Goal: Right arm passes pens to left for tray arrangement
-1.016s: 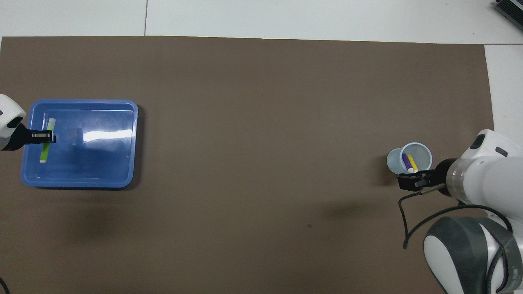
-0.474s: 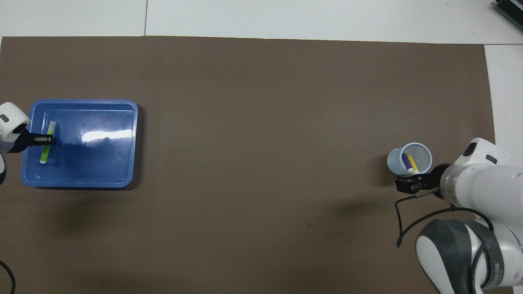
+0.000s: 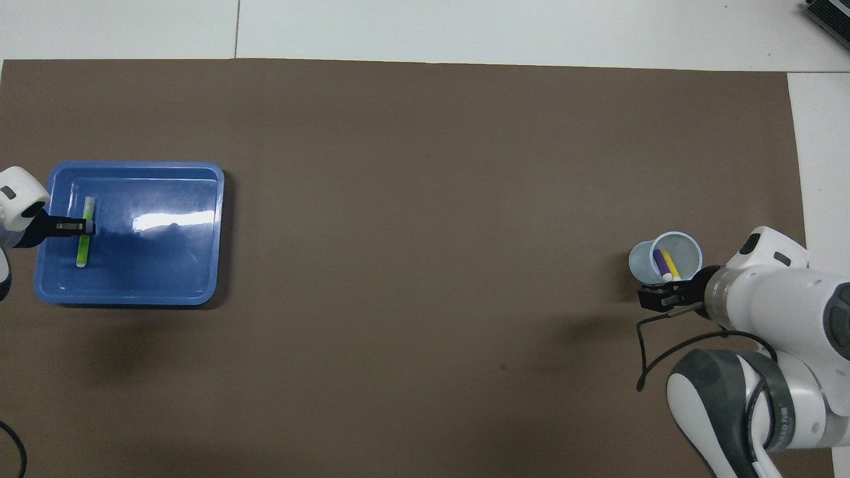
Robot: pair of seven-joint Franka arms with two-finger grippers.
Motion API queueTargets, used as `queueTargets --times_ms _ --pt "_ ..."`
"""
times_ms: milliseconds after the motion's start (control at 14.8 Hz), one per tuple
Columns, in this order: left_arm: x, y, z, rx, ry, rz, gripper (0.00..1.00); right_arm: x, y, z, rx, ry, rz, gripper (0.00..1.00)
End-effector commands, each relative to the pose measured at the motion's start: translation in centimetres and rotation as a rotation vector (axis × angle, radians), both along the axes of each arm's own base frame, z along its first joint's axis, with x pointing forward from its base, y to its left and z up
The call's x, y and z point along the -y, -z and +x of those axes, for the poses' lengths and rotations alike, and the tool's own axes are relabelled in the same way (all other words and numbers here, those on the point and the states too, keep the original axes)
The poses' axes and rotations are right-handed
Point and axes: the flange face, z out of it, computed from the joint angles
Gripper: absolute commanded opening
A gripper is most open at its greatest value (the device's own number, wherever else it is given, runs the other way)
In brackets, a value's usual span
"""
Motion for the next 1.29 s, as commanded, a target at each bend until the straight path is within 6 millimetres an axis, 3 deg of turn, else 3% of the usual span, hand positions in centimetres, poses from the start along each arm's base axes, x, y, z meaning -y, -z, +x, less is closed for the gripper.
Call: queueTargets --times_ms 0,136,407,542,745,949,1220 --pt "-0.3 0.2 -0.1 -0.007 0.017 0.012 0.77 1.0 0.9 0.4 0.009 -0.017 -0.022 0.97" --pt "0.1 -0.5 0.0 -0.036 0.019 0.002 0.77 1.1 1.9 0.8 0.007 -0.019 -0.016 0.96" --pt "0.9 -4.9 0.6 -0.075 -0.012 -0.012 0.79 1.5 2.9 1.1 0.0 -0.014 -0.009 0.87" --pt "2.1 -6.6 0.1 -0.099 -0.022 -0.022 1.0 1.5 2.9 1.1 0.0 -0.014 -0.009 0.78" --pt "6.5 -9.5 -0.5 -0.143 -0.101 -0.035 1.0 1.5 3.0 1.0 -0.009 -0.014 -0.009 0.65" --pt "12.4 -12.1 -1.2 -0.19 -0.188 -0.068 1.0 1.6 3.0 1.0 -0.015 -0.011 -0.009 0.54" --pt "19.0 -16.8 -2.8 -0.224 -0.381 -0.18 1.0 1.9 2.8 1.1 -0.017 -0.007 -0.009 0.5"
